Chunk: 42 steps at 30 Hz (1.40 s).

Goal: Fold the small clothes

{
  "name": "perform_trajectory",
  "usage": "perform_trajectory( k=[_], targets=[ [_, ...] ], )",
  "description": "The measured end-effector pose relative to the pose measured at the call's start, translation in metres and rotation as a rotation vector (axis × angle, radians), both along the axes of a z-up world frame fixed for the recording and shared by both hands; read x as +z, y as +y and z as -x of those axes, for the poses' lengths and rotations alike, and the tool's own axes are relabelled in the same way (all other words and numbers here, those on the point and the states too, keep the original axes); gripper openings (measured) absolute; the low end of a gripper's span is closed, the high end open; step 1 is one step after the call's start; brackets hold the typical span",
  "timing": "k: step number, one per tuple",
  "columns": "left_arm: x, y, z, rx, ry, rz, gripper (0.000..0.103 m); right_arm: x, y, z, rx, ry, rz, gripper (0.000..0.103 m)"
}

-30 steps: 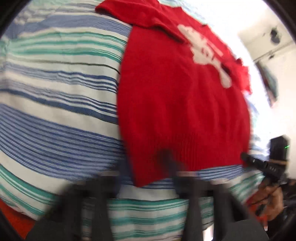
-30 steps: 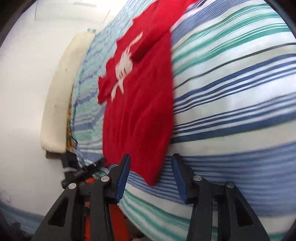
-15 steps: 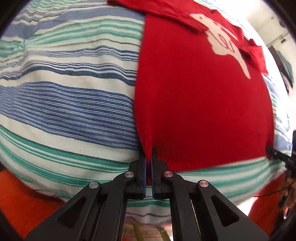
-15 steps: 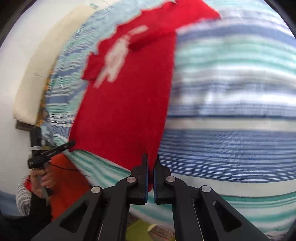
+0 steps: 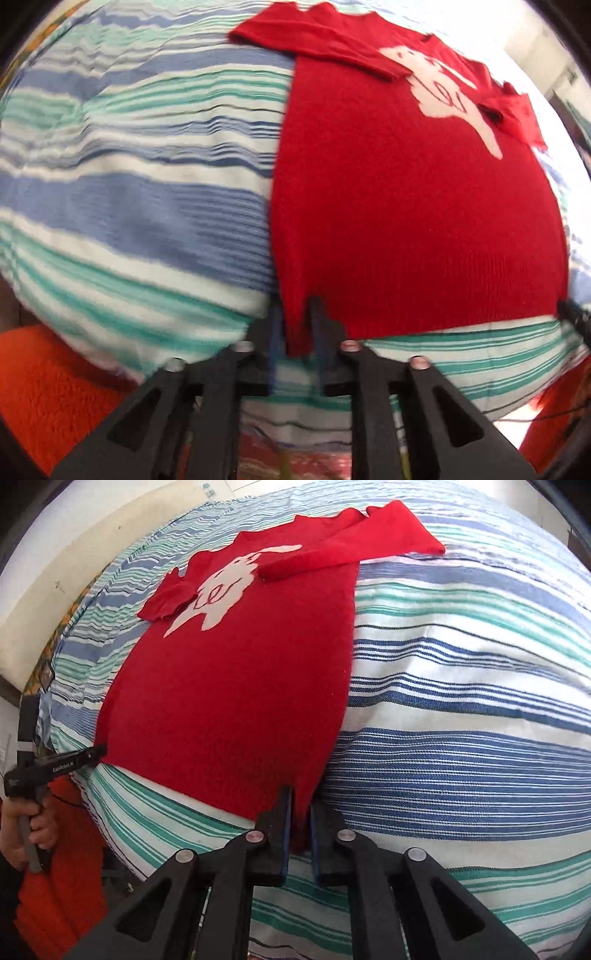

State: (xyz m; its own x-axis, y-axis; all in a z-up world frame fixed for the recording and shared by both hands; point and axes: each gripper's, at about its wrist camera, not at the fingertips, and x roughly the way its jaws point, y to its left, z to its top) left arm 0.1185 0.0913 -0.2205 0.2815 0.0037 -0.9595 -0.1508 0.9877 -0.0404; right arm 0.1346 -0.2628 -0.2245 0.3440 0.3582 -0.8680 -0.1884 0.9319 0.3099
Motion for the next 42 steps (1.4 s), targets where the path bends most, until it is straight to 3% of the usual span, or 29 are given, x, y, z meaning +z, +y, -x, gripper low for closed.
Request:
perform_trajectory(
  k=[2, 3, 4, 7, 10, 12, 17, 21, 26, 30, 35, 36, 38, 39, 42],
  targets=[
    [0.003, 0.003, 0.007, 0.041, 0.004, 0.032, 0.048, 0.003, 0.000, 0.007, -0.013, -0.005, 0.014, 0.034],
    [0.003, 0.002, 0.010, 0.048, 0.014, 0.037, 0.063, 0.004, -0.002, 0.011, -0.019, -0.004, 0.025, 0.042],
    [0.002, 0.001, 0.012, 0.049, 0.025, 0.032, 0.075, 0.004, 0.003, 0.014, -0.024, -0.004, 0.038, 0.043],
    [0.002, -0.001, 0.022, 0.067, 0.083, -0.052, 0.092, 0.008, 0.000, 0.025, -0.038, 0.002, 0.070, 0.043],
    [0.007, 0.003, 0.034, 0.110, 0.140, -0.085, 0.094, 0.015, -0.009, 0.036, -0.073, 0.010, 0.072, 0.047],
    [0.022, 0.011, 0.050, 0.161, 0.117, -0.077, 0.094, 0.020, -0.019, 0.043, -0.112, 0.004, 0.061, 0.047],
    [0.077, 0.046, 0.070, 0.296, -0.082, -0.070, 0.094, 0.052, -0.041, 0.054, -0.208, -0.084, 0.113, 0.049],
    [0.089, 0.063, 0.065, 0.364, -0.192, -0.096, 0.095, 0.083, -0.022, 0.029, -0.099, -0.175, 0.164, 0.052],
    [0.059, 0.080, 0.053, 0.384, -0.146, -0.048, 0.095, 0.103, 0.038, -0.047, 0.121, -0.255, 0.211, 0.055],
    [0.049, 0.078, 0.066, 0.393, -0.101, -0.074, 0.095, 0.078, 0.094, -0.115, 0.264, -0.250, 0.288, 0.055],
    [0.034, 0.087, 0.068, 0.428, -0.039, -0.056, 0.095, 0.016, 0.134, -0.185, 0.288, -0.209, 0.352, 0.055],
    [0.033, 0.089, 0.067, 0.437, -0.034, -0.043, 0.095, 0.007, 0.133, -0.193, 0.271, -0.204, 0.348, 0.052],
    [0.033, 0.089, 0.066, 0.443, -0.035, -0.026, 0.095, 0.004, 0.117, -0.201, 0.194, -0.233, 0.332, 0.016],
    [0.034, 0.088, 0.065, 0.443, -0.038, -0.024, 0.095, 0.012, 0.098, -0.203, 0.126, -0.253, 0.292, 0.008],
    [0.038, 0.083, 0.066, 0.436, -0.043, -0.027, 0.095, 0.051, 0.004, -0.195, -0.126, -0.313, 0.135, 0.006]
  ],
)
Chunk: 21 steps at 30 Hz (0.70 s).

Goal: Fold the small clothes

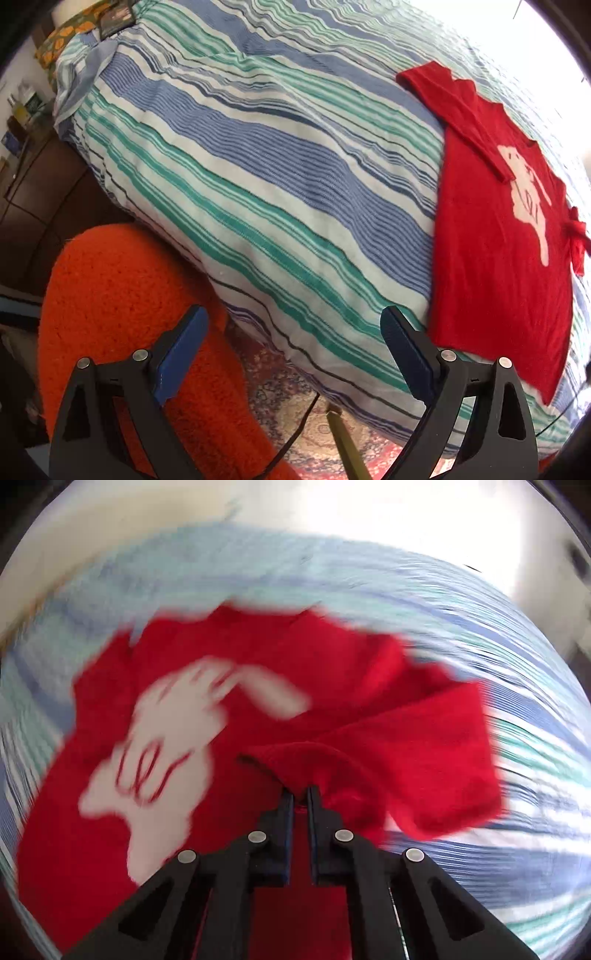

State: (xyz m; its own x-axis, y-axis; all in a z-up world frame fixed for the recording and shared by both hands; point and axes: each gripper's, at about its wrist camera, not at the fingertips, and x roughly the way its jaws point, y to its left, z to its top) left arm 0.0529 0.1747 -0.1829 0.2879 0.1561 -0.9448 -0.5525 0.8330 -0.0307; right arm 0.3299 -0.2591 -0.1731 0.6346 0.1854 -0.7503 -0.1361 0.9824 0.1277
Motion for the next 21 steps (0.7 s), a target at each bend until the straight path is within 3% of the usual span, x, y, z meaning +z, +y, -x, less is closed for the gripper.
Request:
perform_trajectory(
  k=[4, 6, 9, 11, 12, 19, 21],
  targets=[
    [0.004, -0.009, -0.001, -0.010, -0.001, 0.000, 0.095, 0.027, -0.155, 0.025, -0.276, -0.035, -0.146, 0.005],
    [0.004, -0.016, -0.004, -0.027, 0.010, 0.003, 0.095, 0.019, -0.222, 0.035, -0.393, -0.001, -0.167, 0.005],
    [0.006, -0.029, -0.009, -0.058, 0.030, -0.013, 0.095, -0.009, -0.288, 0.040, -0.505, 0.058, -0.209, 0.005],
    [0.010, -0.038, -0.011, -0.083, 0.030, -0.029, 0.095, -0.027, -0.310, 0.046, -0.555, 0.089, -0.254, 0.004],
    [0.011, -0.042, -0.012, -0.092, 0.029, -0.038, 0.095, -0.032, -0.314, 0.048, -0.569, 0.096, -0.253, 0.000],
    [0.010, -0.060, -0.015, -0.149, 0.051, -0.063, 0.095, -0.062, -0.334, 0.060, -0.624, 0.159, -0.248, 0.000],
    [0.010, -0.061, -0.014, -0.151, 0.052, -0.064, 0.095, -0.059, -0.338, 0.070, -0.615, 0.127, -0.322, 0.000]
  ],
)
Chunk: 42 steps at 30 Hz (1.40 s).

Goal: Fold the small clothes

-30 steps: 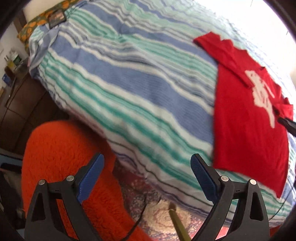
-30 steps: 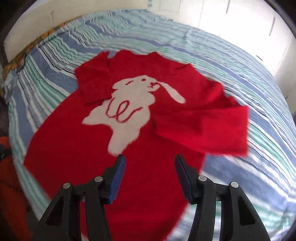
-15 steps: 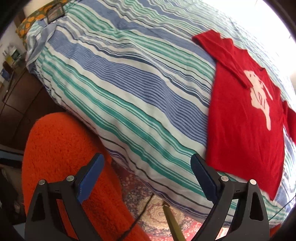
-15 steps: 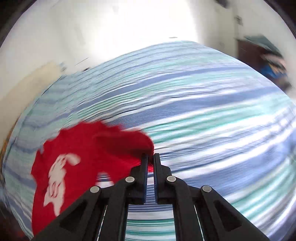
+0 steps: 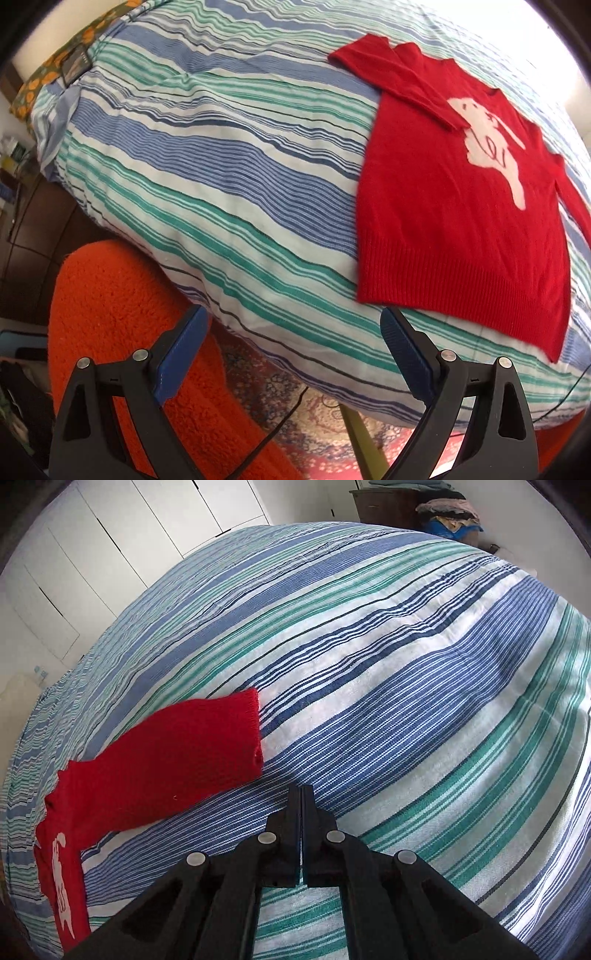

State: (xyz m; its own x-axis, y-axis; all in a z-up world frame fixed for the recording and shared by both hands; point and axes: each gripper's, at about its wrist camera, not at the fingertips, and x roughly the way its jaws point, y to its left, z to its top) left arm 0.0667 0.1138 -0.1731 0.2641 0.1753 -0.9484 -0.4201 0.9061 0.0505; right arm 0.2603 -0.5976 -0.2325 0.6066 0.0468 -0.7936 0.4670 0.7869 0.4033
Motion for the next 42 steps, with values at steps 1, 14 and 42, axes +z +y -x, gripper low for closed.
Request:
perform_trajectory(
  k=[1, 14, 42],
  targets=[
    [-0.001, 0.001, 0.000, 0.002, 0.001, 0.000, 0.095, 0.002, 0.000, 0.003, 0.003, -0.033, -0.038, 0.000],
    [-0.009, 0.001, -0.001, 0.026, 0.033, 0.006, 0.095, -0.030, -0.007, -0.044, -0.019, -0.036, -0.347, 0.004],
    [-0.047, -0.142, -0.207, -0.766, -0.140, -0.572, 0.067, 0.046, 0.179, 0.155, 0.287, -0.093, -0.004, 0.055]
  ],
)
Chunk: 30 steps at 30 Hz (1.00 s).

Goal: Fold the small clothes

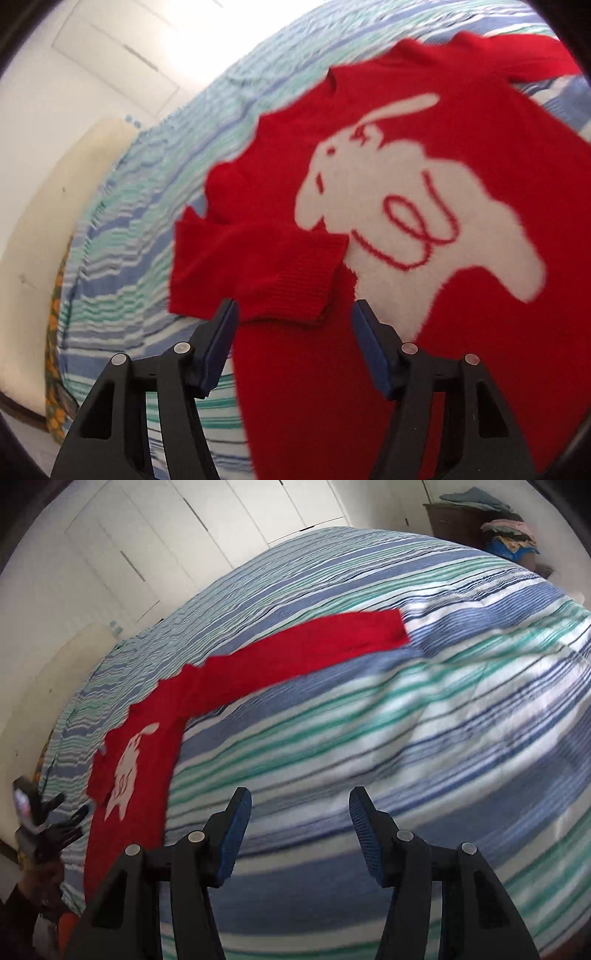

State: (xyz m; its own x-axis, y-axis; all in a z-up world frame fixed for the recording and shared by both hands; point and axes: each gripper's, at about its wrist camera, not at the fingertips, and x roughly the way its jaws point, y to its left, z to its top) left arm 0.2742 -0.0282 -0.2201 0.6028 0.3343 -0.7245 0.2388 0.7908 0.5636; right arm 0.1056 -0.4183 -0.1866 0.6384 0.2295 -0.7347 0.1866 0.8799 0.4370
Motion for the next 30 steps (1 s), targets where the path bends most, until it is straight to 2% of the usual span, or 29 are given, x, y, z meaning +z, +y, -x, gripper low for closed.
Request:
perform_trajectory(
  k=[3, 5, 6, 7, 10, 13, 14, 16, 17, 21, 24, 30],
  targets=[
    [-0.010, 0.008, -0.018, 0.062, -0.003, 0.030, 0.065, 0.000, 0.026, 0.009, 0.084, -0.012, 0.012, 0.055],
    [-0.010, 0.017, -0.027, 0.096, 0.015, 0.091, 0.034, 0.003, 0.043, 0.007, 0.146, -0.025, 0.048, 0.055],
    [-0.013, 0.020, -0.033, 0.120, 0.039, 0.111, 0.006, 0.002, 0.048, 0.003, 0.167, -0.025, 0.064, 0.055],
    [-0.011, 0.028, -0.037, 0.160, 0.047, 0.135, 0.004, -0.001, 0.052, 0.000, 0.183, -0.020, 0.079, 0.055],
    [0.025, 0.074, -0.038, 0.293, -0.018, 0.339, 0.003, -0.006, 0.057, -0.002, 0.205, -0.003, 0.100, 0.055],
    [0.074, 0.165, -0.030, 0.477, -0.117, 0.543, 0.003, -0.008, 0.056, -0.001, 0.210, 0.000, 0.117, 0.055],
    [0.090, 0.208, -0.024, 0.559, -0.161, 0.597, 0.003, -0.009, 0.054, -0.001, 0.206, 0.002, 0.119, 0.055],
    [0.103, 0.272, -0.015, 0.675, -0.209, 0.641, 0.003, -0.013, 0.050, -0.002, 0.188, 0.016, 0.117, 0.055],
    [0.108, 0.309, -0.010, 0.749, -0.234, 0.640, 0.003, -0.017, 0.048, -0.004, 0.177, 0.029, 0.114, 0.055],
    [0.100, 0.381, -0.003, 0.881, -0.227, 0.599, 0.003, -0.029, 0.044, -0.010, 0.151, 0.072, 0.111, 0.055],
    [0.084, 0.405, 0.000, 0.936, -0.199, 0.604, 0.003, -0.033, 0.048, -0.013, 0.155, 0.083, 0.139, 0.055],
    [0.062, 0.415, 0.001, 0.989, -0.148, 0.556, 0.003, -0.038, 0.055, -0.016, 0.170, 0.099, 0.192, 0.056]
  ],
)
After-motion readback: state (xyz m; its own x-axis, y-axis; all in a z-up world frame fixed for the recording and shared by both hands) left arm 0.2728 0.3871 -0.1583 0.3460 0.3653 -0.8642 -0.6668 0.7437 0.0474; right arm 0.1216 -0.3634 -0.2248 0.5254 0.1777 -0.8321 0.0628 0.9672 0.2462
